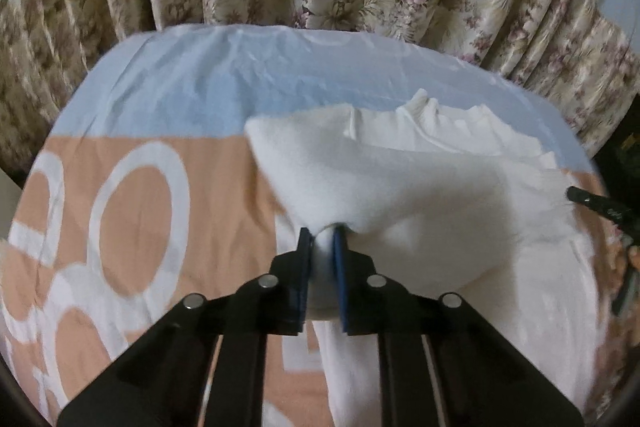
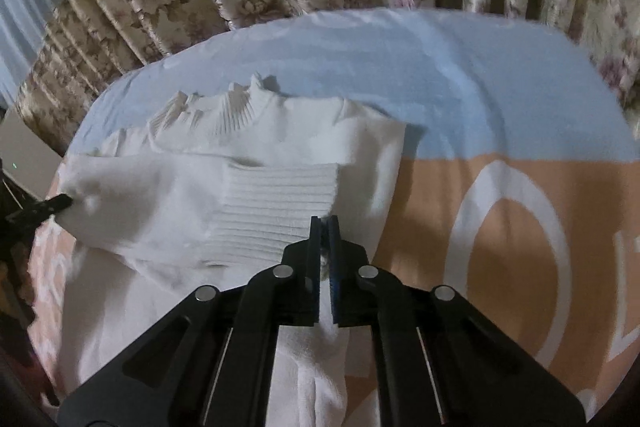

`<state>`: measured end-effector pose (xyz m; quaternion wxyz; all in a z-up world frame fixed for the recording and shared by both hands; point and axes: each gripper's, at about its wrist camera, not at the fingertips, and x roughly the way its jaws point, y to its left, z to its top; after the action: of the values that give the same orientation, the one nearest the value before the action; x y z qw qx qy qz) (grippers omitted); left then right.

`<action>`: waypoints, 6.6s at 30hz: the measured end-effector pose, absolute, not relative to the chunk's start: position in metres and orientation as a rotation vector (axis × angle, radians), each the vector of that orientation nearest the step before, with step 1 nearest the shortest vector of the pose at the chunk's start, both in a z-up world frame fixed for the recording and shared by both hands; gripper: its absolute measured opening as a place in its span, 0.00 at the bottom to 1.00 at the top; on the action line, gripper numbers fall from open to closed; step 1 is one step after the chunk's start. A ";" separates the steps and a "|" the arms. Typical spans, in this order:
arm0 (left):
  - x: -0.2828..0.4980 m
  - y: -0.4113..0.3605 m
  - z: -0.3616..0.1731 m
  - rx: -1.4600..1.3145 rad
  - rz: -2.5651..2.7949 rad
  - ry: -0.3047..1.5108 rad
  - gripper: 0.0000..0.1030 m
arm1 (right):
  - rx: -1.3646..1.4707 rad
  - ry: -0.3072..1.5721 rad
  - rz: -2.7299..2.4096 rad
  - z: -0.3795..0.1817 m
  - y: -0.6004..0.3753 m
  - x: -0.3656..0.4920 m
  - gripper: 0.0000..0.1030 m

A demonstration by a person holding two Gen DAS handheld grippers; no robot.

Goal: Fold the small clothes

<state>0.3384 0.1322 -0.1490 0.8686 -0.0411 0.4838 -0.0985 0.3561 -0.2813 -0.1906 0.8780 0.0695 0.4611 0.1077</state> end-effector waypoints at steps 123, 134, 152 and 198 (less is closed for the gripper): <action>0.395 0.098 -0.181 0.280 -0.133 0.970 0.76 | -0.234 0.892 0.161 -0.209 -0.239 0.374 0.47; 0.365 0.092 -0.139 0.219 -0.141 0.909 0.80 | -0.083 0.820 0.198 -0.188 -0.263 0.351 0.55; 0.335 0.042 -0.182 0.256 -0.175 0.975 0.85 | -0.096 0.889 0.235 -0.219 -0.230 0.325 0.55; 0.038 0.103 -0.146 0.076 -0.024 1.023 0.94 | -0.098 0.842 0.128 -0.177 -0.231 0.025 0.97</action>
<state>0.0376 0.1035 -0.1455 0.8714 0.0364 0.4891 -0.0117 0.0246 -0.2312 -0.1772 0.9096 -0.0474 0.4081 0.0619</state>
